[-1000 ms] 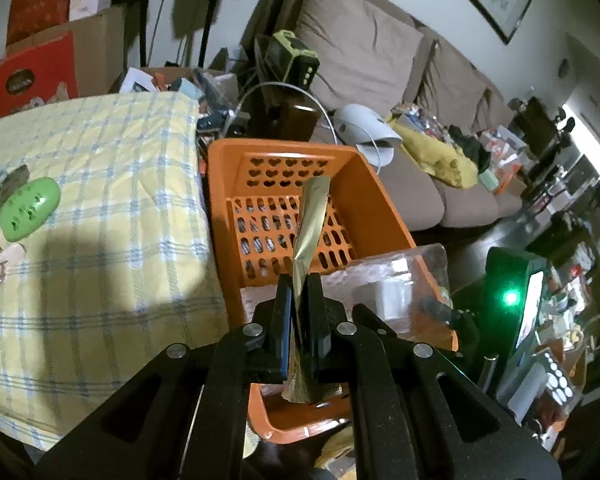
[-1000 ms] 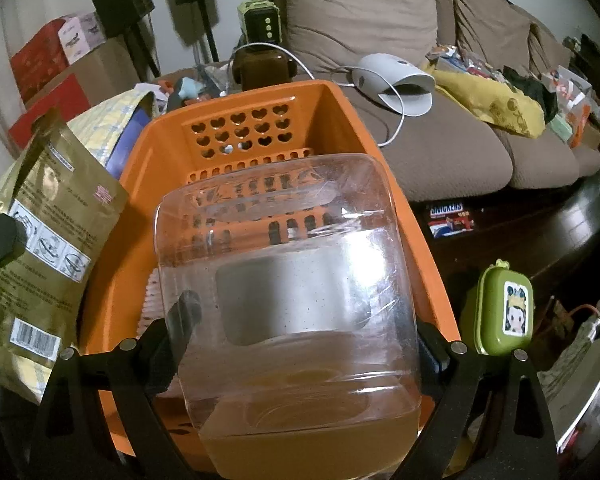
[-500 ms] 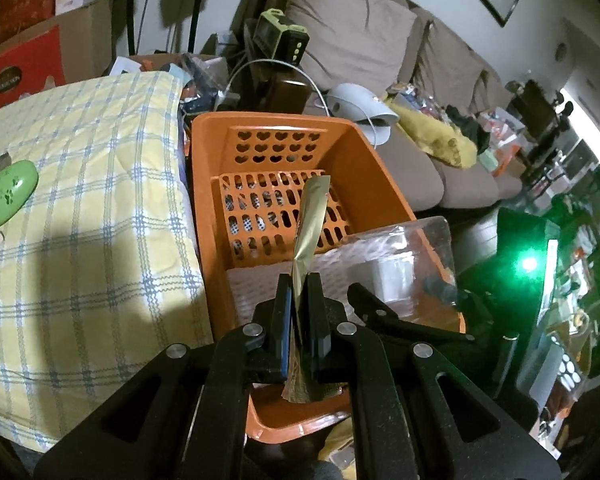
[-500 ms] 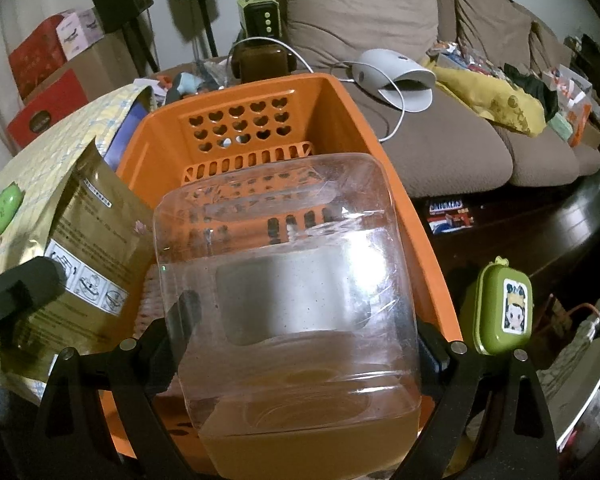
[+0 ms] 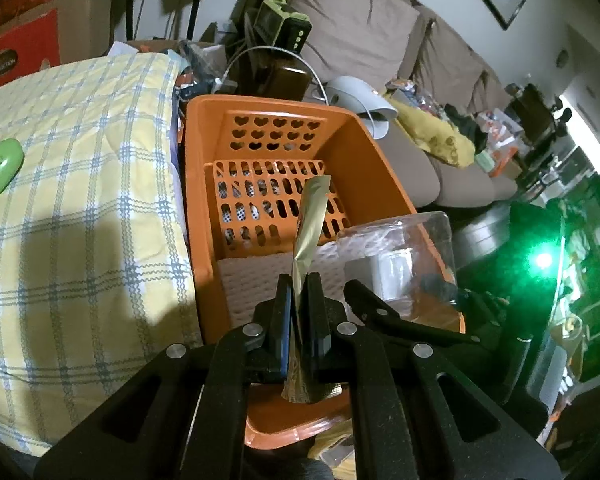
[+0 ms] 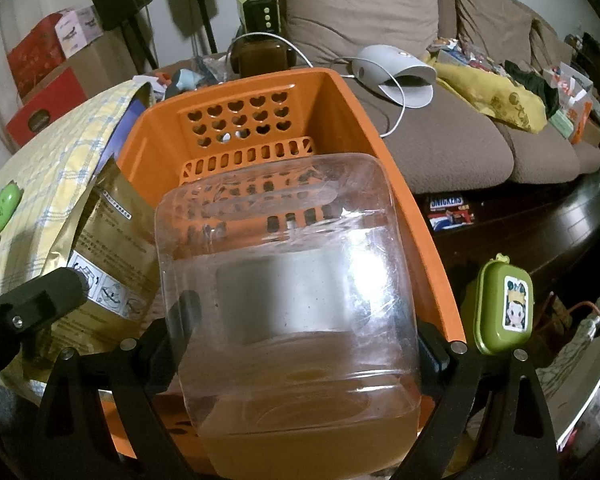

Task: Organize objects
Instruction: 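Lower the clear jar into the orange basket with the right gripper, then open the right gripper to release the jar onto the foam sheet, then lower the brown packet into the orange basket and open the left gripper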

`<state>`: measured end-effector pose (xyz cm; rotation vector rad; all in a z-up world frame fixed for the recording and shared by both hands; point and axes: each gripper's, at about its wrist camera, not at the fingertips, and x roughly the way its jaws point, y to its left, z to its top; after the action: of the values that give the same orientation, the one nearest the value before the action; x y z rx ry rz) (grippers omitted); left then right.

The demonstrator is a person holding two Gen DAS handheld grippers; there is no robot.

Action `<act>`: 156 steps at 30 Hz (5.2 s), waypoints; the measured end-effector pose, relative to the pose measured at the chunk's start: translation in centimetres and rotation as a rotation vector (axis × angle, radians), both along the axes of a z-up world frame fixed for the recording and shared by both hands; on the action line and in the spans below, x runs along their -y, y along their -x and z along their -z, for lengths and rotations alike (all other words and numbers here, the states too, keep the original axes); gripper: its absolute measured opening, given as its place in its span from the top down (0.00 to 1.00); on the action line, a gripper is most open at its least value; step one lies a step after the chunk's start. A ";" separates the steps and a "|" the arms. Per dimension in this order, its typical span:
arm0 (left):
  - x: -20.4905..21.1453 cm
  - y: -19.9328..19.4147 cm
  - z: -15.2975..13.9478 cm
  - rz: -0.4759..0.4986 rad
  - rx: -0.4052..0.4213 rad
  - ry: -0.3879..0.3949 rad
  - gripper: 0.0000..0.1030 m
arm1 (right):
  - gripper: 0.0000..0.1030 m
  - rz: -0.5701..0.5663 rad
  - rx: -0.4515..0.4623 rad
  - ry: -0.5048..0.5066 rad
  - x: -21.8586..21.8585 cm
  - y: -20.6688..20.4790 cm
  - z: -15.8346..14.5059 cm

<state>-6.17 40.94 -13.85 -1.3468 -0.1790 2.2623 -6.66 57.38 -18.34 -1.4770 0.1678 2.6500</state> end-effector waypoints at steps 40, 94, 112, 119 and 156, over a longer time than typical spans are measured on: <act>1.0 0.4 -0.4 -0.027 -0.002 -0.006 0.93 | 0.09 -0.025 0.011 0.027 1.3 0.4 0.2; 1.3 0.4 0.7 -0.055 -0.001 0.012 0.92 | 0.08 -0.045 0.004 -0.001 2.2 0.8 0.0; 0.7 0.3 0.7 -0.096 -0.054 0.040 0.90 | 0.05 0.057 -0.232 0.001 0.4 -1.2 -4.8; -1.8 -0.7 1.2 -0.052 -0.070 0.065 0.89 | 0.05 0.112 -0.192 0.062 -1.3 -1.2 -3.6; 3.7 1.9 -1.4 -0.078 -0.067 0.049 0.88 | 0.05 0.172 -0.181 0.107 -3.2 -1.6 -3.8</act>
<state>-8.09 37.24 -12.40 -1.3079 -0.1569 2.3878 -5.04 60.60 -14.55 -1.1878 0.4364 2.6668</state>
